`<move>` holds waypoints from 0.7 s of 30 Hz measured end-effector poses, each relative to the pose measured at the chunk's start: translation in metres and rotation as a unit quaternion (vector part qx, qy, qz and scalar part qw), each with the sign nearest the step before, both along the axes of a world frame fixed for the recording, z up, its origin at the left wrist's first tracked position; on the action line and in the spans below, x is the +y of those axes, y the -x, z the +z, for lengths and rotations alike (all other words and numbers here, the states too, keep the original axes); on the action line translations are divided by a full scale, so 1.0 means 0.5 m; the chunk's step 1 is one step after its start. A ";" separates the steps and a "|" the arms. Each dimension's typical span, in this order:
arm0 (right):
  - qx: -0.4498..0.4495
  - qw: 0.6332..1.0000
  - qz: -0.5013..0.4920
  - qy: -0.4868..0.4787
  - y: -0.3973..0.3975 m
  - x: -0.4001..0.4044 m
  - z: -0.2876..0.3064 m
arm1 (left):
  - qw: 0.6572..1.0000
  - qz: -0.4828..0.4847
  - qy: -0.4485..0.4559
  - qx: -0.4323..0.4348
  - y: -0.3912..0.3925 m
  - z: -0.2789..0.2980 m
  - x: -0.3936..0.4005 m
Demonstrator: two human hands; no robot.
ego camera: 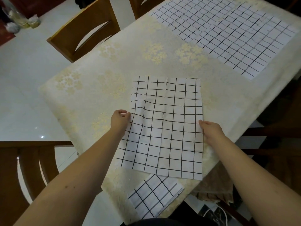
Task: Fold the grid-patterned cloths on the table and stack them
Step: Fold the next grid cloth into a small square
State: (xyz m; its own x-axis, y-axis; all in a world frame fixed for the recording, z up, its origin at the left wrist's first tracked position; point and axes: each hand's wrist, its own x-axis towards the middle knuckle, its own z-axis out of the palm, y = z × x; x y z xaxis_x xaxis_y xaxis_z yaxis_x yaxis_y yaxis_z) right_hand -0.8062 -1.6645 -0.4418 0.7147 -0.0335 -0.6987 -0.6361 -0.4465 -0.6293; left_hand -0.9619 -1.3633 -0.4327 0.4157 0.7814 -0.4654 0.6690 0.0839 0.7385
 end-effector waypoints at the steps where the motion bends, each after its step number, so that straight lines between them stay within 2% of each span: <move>1: 0.000 1.000 0.002 -0.002 -0.001 -0.004 0.001 | 1.000 -0.002 0.007 -0.014 0.002 0.003 0.001; 11: -0.005 0.999 0.001 -0.037 -0.003 -0.046 0.015 | 0.996 -0.040 0.007 -0.083 0.039 0.010 0.023; 17: -0.090 0.994 0.014 -0.065 0.017 -0.050 0.048 | 0.990 -0.074 0.031 -0.115 0.046 0.037 0.023; 21: -0.160 0.979 0.114 -0.047 0.028 -0.065 0.075 | 0.987 -0.105 0.010 -0.121 0.053 0.059 0.030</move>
State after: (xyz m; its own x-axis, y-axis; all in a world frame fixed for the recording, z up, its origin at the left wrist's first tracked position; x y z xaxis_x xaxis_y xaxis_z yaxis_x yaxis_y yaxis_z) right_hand -0.8203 -1.6968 -0.4043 0.8790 0.2053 -0.4303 -0.2907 -0.4847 -0.8250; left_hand -0.9884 -1.3484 -0.4031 0.6682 0.6581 -0.3470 0.4782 -0.0226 0.8780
